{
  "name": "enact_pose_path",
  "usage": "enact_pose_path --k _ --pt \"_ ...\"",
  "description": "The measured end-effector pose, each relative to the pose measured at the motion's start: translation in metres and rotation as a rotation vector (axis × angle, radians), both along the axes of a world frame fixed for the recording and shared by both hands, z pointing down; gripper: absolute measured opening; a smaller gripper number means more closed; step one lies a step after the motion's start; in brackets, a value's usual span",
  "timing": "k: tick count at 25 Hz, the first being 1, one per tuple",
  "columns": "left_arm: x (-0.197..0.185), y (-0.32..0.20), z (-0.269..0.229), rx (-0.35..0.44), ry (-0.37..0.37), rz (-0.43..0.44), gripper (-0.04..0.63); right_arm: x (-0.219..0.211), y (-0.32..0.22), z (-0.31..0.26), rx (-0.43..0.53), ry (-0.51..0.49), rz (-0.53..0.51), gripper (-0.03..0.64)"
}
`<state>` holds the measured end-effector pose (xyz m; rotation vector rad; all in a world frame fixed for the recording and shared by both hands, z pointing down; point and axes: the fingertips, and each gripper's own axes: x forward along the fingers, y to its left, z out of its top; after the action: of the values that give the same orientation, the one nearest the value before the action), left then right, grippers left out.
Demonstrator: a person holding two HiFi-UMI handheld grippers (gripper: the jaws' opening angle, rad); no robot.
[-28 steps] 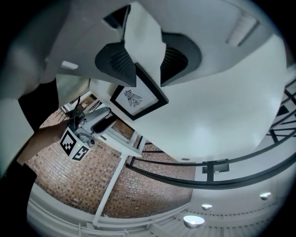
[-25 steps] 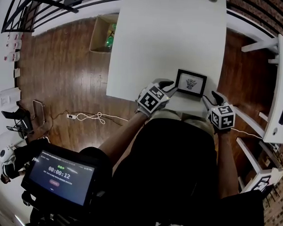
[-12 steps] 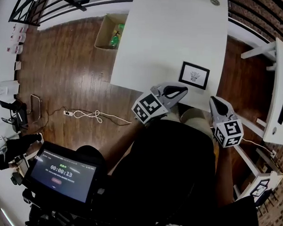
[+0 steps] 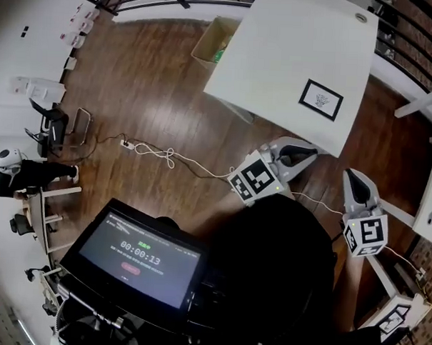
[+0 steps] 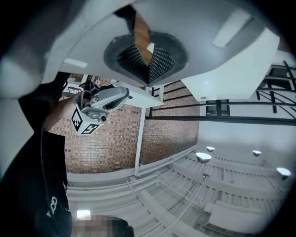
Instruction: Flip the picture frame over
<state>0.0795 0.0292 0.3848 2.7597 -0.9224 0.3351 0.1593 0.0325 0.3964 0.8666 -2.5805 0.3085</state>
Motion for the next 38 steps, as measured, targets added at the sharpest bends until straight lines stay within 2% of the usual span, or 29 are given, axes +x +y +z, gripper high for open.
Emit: enact_pose_path --k 3,8,13,19,27,34,38 --pt "0.02 0.052 0.008 0.033 -0.017 -0.024 0.014 0.01 0.062 0.009 0.019 -0.041 -0.03 -0.008" --pt "0.056 0.118 -0.02 0.07 -0.035 -0.012 0.014 0.035 0.135 -0.008 0.025 -0.079 -0.045 -0.008" --pt "0.07 0.162 -0.035 0.106 -0.067 0.033 0.014 0.035 0.177 -0.018 0.046 -0.121 -0.052 -0.008" --pt "0.073 0.193 -0.057 0.156 -0.085 0.054 0.015 0.029 0.204 -0.037 0.079 -0.159 -0.046 -0.008" --pt "0.034 0.229 -0.07 0.149 -0.042 0.05 0.014 -0.003 0.226 -0.067 0.104 -0.163 -0.024 -0.008" --pt "-0.029 0.263 -0.066 0.111 0.02 0.026 0.014 -0.061 0.251 -0.077 0.111 -0.12 0.004 -0.008" --pt "-0.072 0.28 -0.06 0.066 0.061 -0.016 0.015 -0.092 0.27 -0.079 0.105 -0.088 0.032 -0.008"
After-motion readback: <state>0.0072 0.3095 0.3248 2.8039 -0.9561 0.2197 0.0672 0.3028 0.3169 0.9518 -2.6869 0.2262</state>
